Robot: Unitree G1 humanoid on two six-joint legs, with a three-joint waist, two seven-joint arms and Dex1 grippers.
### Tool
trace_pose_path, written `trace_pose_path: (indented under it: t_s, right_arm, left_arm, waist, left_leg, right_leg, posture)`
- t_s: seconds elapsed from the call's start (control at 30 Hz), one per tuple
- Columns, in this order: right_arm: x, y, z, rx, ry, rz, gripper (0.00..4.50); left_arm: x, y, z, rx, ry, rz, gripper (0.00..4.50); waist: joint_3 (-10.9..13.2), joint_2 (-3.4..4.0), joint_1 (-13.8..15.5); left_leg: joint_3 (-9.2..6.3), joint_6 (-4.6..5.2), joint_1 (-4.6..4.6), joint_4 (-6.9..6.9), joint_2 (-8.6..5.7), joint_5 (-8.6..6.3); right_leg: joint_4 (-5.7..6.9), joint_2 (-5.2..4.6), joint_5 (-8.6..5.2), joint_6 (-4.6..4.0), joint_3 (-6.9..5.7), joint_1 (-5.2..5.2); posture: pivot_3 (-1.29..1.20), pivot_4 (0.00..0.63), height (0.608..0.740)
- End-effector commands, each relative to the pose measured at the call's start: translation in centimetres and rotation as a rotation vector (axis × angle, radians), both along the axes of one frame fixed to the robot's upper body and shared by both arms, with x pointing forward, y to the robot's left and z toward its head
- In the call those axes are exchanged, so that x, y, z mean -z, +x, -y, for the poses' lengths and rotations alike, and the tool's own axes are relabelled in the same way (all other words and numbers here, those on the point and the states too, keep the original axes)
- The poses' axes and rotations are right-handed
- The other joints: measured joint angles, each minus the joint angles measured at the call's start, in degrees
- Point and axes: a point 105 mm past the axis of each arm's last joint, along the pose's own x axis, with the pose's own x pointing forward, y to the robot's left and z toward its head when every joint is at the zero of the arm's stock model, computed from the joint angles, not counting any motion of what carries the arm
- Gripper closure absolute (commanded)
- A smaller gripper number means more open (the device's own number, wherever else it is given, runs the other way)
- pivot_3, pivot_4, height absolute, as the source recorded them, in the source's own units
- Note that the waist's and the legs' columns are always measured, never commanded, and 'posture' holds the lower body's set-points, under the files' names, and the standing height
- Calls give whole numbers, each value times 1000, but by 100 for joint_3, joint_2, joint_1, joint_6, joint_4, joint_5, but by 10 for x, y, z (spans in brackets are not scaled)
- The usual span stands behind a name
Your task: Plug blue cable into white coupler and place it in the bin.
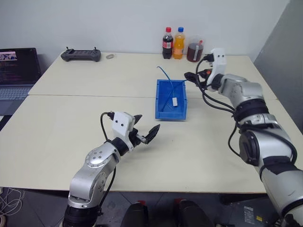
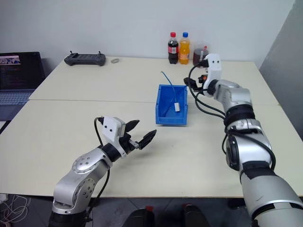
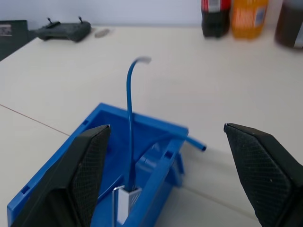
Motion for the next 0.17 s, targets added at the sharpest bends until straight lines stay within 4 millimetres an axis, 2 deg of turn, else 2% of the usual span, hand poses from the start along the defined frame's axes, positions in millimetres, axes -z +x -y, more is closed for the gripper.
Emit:
trace_pose_path:
  t_s: [0.03,0.1,0.17]
  right_arm:
    - [-10,-34,7,19,-52,159,390]
    - [9,-66,10,57,-151,257,390]
    - [36,-96,18,152,-193,278,390]
  left_arm:
    - [-12,6,-18,-108,-13,35,0]
    - [-11,8,-31,-185,-41,21,0]
    - [-7,6,-47,-267,-57,13,0]
  waist:
    - [3,4,0]
    - [-5,2,29]
    - [-4,4,38]
  left_leg:
    - [-3,0,-3,0,0,0]
    - [-10,-1,-14,2,-1,0]
    - [-16,-2,-22,-3,-1,-1]
  right_leg:
    - [-5,0,0,1,-3,0]
    - [-5,-4,0,2,-12,-3]
    - [-21,-4,-2,4,-17,-6]
  posture:
    - [0,150,740]
    - [0,150,740]
    - [0,150,740]
